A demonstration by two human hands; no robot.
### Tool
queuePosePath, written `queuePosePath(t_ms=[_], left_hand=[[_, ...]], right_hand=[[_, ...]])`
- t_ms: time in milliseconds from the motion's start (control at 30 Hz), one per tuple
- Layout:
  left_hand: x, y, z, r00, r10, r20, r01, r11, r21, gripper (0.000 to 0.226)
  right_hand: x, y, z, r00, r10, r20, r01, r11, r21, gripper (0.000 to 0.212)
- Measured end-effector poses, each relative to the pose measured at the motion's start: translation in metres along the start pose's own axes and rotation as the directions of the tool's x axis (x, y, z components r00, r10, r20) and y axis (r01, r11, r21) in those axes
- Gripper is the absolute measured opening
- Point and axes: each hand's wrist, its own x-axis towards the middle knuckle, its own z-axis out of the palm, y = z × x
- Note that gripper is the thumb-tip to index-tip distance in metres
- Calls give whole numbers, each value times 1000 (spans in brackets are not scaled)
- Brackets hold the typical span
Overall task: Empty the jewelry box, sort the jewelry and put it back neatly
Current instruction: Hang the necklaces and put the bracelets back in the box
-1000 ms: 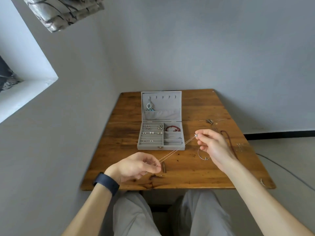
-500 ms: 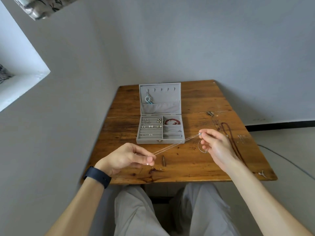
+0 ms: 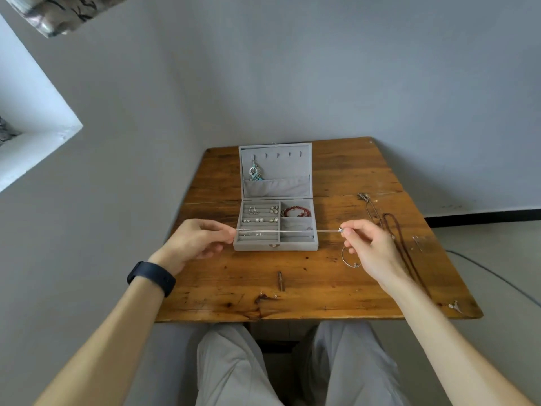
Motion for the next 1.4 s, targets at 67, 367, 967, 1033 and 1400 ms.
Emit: queuePosePath(t_ms=[67,367,967,1033,1400], left_hand=[[10,9,-11,999,-13,-42,11,999,-49,21],[81,101,-26,703,599,-384,-211,691,691,12],[172,177,-21,806,516,-290,-413,842,347,8],[177,173,-17,819,509,-264,-399,837,375,9],[202,148,1,835,549,-24,-410,651,638,8]], right_hand=[[3,1,4,997,-59,41,63,994,-94,16],[80,-5,52,941,-310,138,338,813,-475,9],[227,-18,142,881,-357,311,472,618,-629,8],[229,-14,142,882,-333,334,472,627,-620,5],[240,-45,119,951,-258,172,282,949,-139,16]])
